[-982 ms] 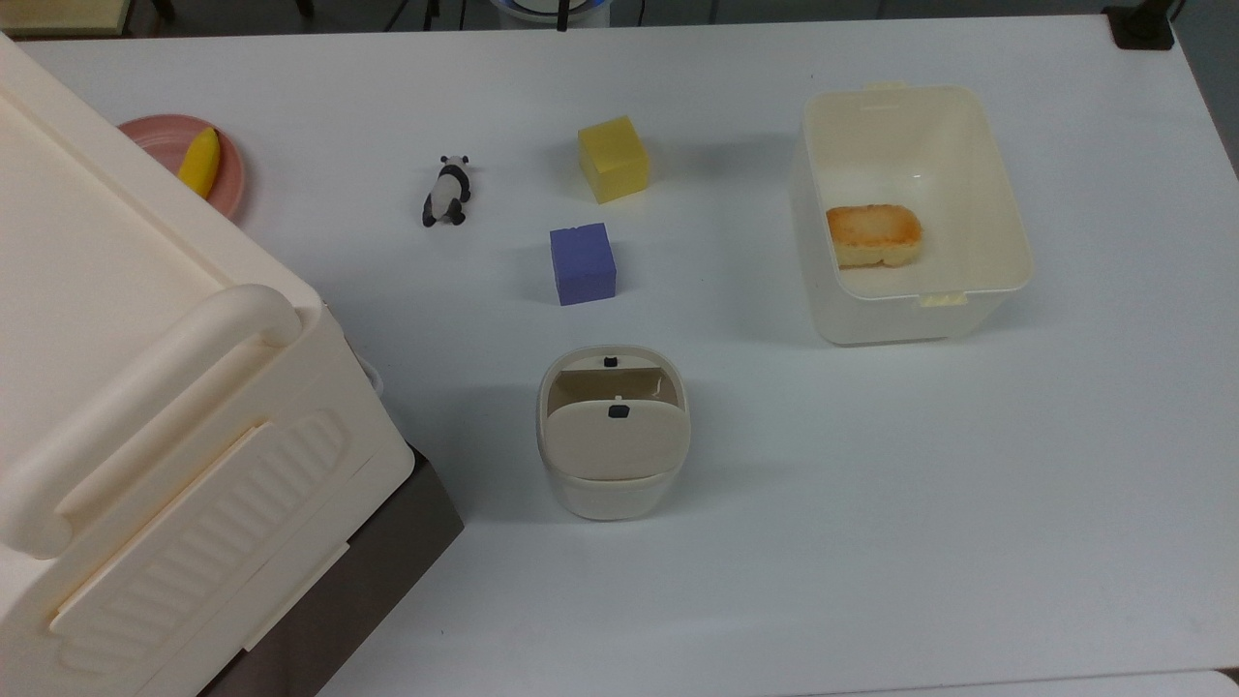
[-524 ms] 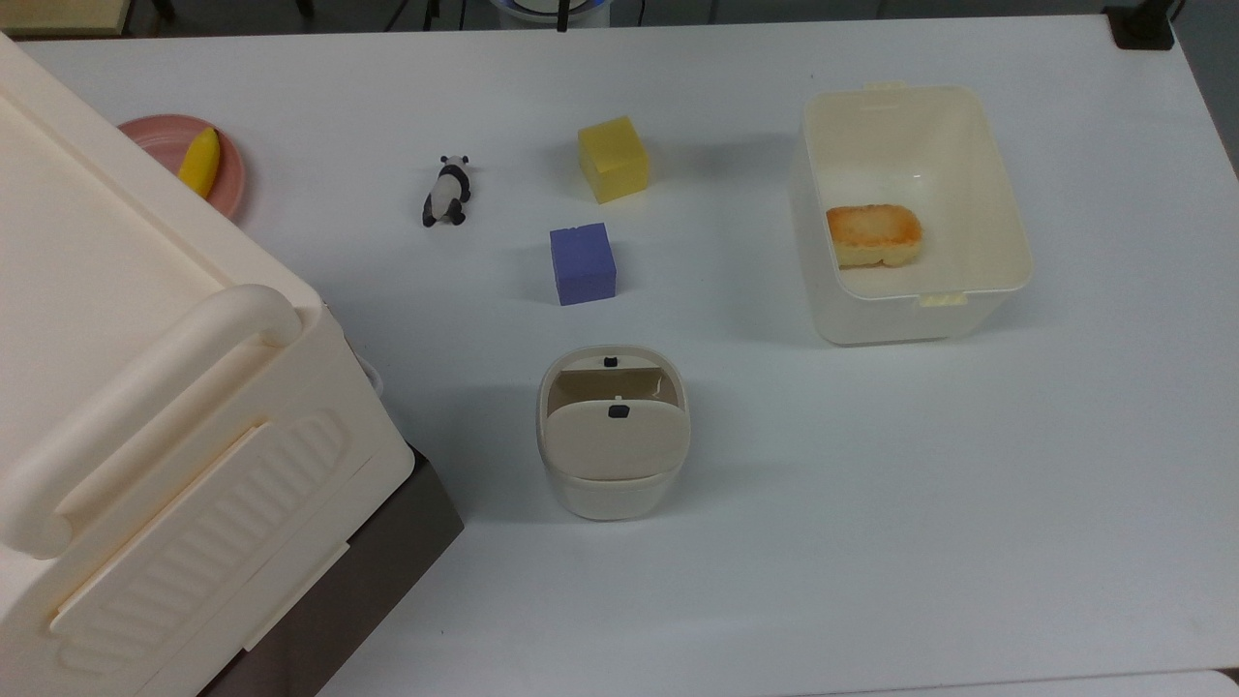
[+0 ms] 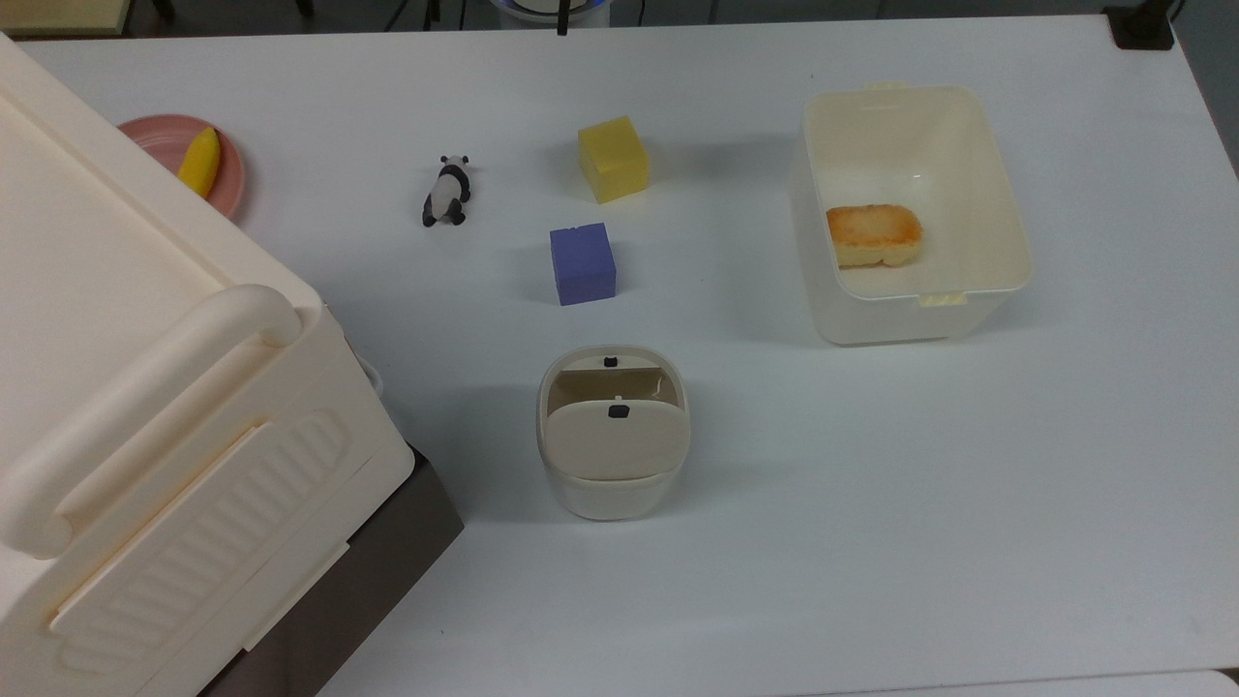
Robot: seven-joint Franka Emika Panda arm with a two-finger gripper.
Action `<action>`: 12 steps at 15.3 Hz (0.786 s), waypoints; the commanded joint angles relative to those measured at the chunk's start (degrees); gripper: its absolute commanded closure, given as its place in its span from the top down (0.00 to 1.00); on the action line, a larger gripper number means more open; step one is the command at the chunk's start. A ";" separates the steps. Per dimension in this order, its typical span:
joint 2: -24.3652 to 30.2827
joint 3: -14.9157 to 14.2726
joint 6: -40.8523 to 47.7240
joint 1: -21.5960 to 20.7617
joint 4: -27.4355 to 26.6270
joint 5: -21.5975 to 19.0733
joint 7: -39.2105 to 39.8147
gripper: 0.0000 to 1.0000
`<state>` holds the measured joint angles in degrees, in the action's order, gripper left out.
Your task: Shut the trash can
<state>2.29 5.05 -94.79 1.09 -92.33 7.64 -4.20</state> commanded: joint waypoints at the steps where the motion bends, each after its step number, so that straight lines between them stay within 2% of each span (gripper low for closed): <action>1: 0.26 -0.57 1.37 -0.57 -0.13 -0.52 1.30 1.00; 12: 0.26 -0.57 1.37 -0.57 -0.13 -0.52 1.83 1.00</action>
<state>2.15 5.05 -94.79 1.09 -92.33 7.64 -3.67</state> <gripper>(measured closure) 0.000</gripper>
